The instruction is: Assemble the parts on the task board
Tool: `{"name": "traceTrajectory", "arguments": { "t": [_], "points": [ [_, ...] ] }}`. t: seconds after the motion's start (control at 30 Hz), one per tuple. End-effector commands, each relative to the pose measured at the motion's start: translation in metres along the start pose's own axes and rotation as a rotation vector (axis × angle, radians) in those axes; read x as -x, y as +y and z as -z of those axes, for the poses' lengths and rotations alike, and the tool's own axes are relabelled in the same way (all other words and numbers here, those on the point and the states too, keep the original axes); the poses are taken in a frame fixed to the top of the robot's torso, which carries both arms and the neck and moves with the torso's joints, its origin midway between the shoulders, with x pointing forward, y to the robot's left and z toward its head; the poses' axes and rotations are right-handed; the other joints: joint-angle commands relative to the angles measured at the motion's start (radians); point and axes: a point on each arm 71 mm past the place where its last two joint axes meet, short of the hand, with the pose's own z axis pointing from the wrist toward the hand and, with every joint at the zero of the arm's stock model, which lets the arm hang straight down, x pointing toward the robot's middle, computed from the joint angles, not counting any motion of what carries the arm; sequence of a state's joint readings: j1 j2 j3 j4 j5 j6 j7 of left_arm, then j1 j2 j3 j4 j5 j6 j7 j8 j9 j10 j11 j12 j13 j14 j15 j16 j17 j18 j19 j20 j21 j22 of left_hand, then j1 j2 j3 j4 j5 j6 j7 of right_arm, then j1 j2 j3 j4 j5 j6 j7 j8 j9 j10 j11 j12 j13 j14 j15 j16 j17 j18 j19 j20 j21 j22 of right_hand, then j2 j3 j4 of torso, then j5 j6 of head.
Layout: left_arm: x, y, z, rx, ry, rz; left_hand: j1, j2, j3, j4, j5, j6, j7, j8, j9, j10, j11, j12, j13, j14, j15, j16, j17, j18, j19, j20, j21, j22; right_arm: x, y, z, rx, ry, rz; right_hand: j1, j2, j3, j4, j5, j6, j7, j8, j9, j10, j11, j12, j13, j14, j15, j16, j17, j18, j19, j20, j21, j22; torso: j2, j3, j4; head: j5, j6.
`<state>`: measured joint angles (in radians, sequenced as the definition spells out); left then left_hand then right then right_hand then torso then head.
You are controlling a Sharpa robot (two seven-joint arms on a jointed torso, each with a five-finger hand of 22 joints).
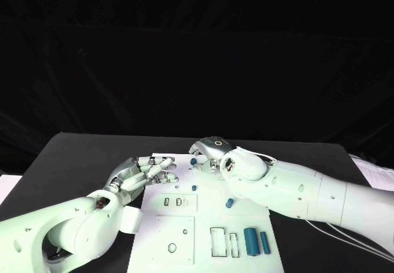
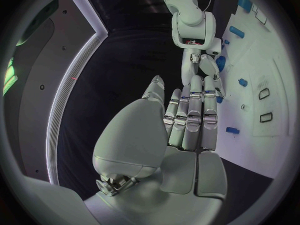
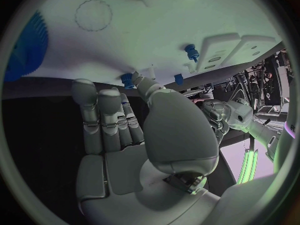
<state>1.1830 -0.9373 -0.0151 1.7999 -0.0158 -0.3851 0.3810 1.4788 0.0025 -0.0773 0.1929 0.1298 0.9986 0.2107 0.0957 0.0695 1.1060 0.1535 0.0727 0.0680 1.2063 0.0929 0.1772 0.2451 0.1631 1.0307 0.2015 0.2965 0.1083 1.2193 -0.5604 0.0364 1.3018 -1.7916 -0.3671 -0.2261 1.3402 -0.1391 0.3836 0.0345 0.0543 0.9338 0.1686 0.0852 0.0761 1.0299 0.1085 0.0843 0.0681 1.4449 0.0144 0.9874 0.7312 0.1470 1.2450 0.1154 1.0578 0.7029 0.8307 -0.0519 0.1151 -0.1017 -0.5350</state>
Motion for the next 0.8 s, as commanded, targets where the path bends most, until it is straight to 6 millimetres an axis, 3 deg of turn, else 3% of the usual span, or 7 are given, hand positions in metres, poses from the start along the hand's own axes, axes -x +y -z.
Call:
{"name": "traceTrajectory", "arguments": {
  "t": [0.03, 0.2, 0.43, 0.5, 0.57, 0.63, 0.8],
  "points": [
    [-0.001, -0.002, 0.000, -0.004, 0.017, 0.008, -0.004, 0.008, -0.003, -0.001, -0.001, -0.002, 0.005, -0.004, -0.001, -0.003, 0.001, -0.003, 0.000, -0.006, 0.003, -0.005, 0.001, 0.019, -0.003, 0.002, -0.006, -0.001, 0.007, -0.006, 0.008, -0.019, -0.028, -0.043, 0.008, 0.005, 0.001, 0.008, -0.003, 0.033, -0.002, 0.011, 0.004, 0.040, -0.004, 0.016, 0.003, 0.011, -0.001, 0.019, 0.024, 0.000, 0.021, -0.001, 0.023, 0.029, 0.001, 0.0014, -0.0040, 0.002, 0.003],
    [0.003, -0.002, 0.002, -0.002, 0.007, 0.010, -0.004, 0.008, -0.003, -0.001, -0.001, -0.002, 0.005, -0.004, -0.001, -0.003, 0.001, -0.003, 0.000, -0.006, 0.003, -0.005, 0.001, 0.019, -0.003, 0.002, -0.006, -0.001, 0.025, -0.027, 0.033, -0.066, -0.039, -0.128, 0.006, 0.003, 0.015, 0.027, 0.009, 0.078, -0.008, 0.016, 0.004, 0.172, -0.027, 0.060, 0.015, 0.044, -0.017, 0.126, 0.154, -0.023, 0.080, -0.013, 0.117, 0.172, -0.002, 0.0034, -0.0144, 0.002, 0.007],
    [0.008, -0.001, 0.001, -0.001, -0.003, 0.011, -0.004, 0.007, -0.003, -0.001, -0.001, -0.002, 0.006, -0.004, -0.001, -0.003, 0.001, -0.003, 0.000, -0.006, 0.003, -0.005, 0.002, 0.019, -0.003, 0.002, -0.006, -0.001, 0.034, -0.064, 0.064, -0.197, 0.070, -0.227, -0.055, -0.073, -0.105, 0.082, 0.110, 0.050, -0.044, -0.006, -0.006, 0.414, -0.076, 0.204, 0.130, 0.072, -0.060, 0.281, 0.350, -0.057, 0.157, -0.056, 0.251, 0.376, -0.012, 0.0090, -0.0315, 0.006, 0.009],
    [0.008, -0.001, 0.000, 0.000, -0.005, 0.010, -0.004, 0.007, -0.003, -0.001, -0.001, -0.002, 0.006, -0.004, -0.001, -0.003, 0.001, -0.003, 0.000, -0.006, 0.003, -0.005, 0.002, 0.019, -0.003, 0.002, -0.006, -0.001, 0.033, -0.074, 0.070, -0.233, 0.101, -0.231, -0.042, -0.063, -0.214, 0.110, 0.159, 0.043, -0.051, -0.006, -0.005, 0.419, -0.081, 0.373, 0.318, 0.080, -0.064, 0.355, 0.449, -0.068, 0.176, -0.065, 0.293, 0.440, -0.015, 0.0112, -0.0342, 0.006, 0.010],
    [0.009, -0.001, -0.001, 0.000, -0.006, 0.010, -0.004, 0.007, -0.003, -0.001, -0.001, -0.002, 0.006, -0.004, -0.001, -0.003, 0.001, -0.003, 0.000, -0.006, 0.003, -0.005, 0.002, 0.019, -0.003, 0.002, -0.006, -0.001, 0.032, -0.081, 0.073, -0.258, 0.120, -0.225, -0.002, -0.039, -0.294, 0.144, 0.166, 0.038, -0.053, -0.004, -0.005, 0.392, -0.087, 0.617, 0.595, 0.080, -0.052, 0.399, 0.510, -0.072, 0.179, -0.062, 0.315, 0.471, -0.016, 0.0137, -0.0348, 0.006, 0.009],
    [0.010, 0.000, -0.001, 0.001, -0.007, 0.010, -0.004, 0.008, -0.003, -0.001, -0.001, -0.002, 0.006, -0.004, -0.001, -0.003, 0.001, -0.003, 0.000, -0.007, 0.003, -0.005, 0.002, 0.019, -0.003, 0.002, -0.006, -0.001, 0.031, -0.086, 0.076, -0.277, 0.134, -0.217, 0.003, -0.033, -0.330, 0.178, 0.167, 0.036, -0.036, -0.001, -0.004, 0.395, -0.081, 0.802, 0.796, 0.084, -0.065, 0.430, 0.559, -0.078, 0.183, -0.052, 0.328, 0.493, -0.015, 0.0147, -0.0343, 0.008, 0.008],
    [0.011, 0.000, -0.002, 0.002, -0.008, 0.010, -0.004, 0.008, -0.003, -0.001, -0.001, -0.002, 0.006, -0.004, -0.001, -0.003, 0.001, -0.003, 0.000, -0.007, 0.003, -0.005, 0.002, 0.019, -0.003, 0.002, -0.006, -0.001, 0.029, -0.093, 0.078, -0.299, 0.158, -0.201, 0.041, -0.025, -0.369, 0.237, 0.169, 0.032, -0.036, 0.006, -0.004, 0.379, -0.070, 1.007, 1.033, 0.090, -0.050, 0.474, 0.630, -0.080, 0.189, -0.048, 0.350, 0.527, -0.015, 0.0159, -0.0348, 0.007, 0.008]
  ]
}}
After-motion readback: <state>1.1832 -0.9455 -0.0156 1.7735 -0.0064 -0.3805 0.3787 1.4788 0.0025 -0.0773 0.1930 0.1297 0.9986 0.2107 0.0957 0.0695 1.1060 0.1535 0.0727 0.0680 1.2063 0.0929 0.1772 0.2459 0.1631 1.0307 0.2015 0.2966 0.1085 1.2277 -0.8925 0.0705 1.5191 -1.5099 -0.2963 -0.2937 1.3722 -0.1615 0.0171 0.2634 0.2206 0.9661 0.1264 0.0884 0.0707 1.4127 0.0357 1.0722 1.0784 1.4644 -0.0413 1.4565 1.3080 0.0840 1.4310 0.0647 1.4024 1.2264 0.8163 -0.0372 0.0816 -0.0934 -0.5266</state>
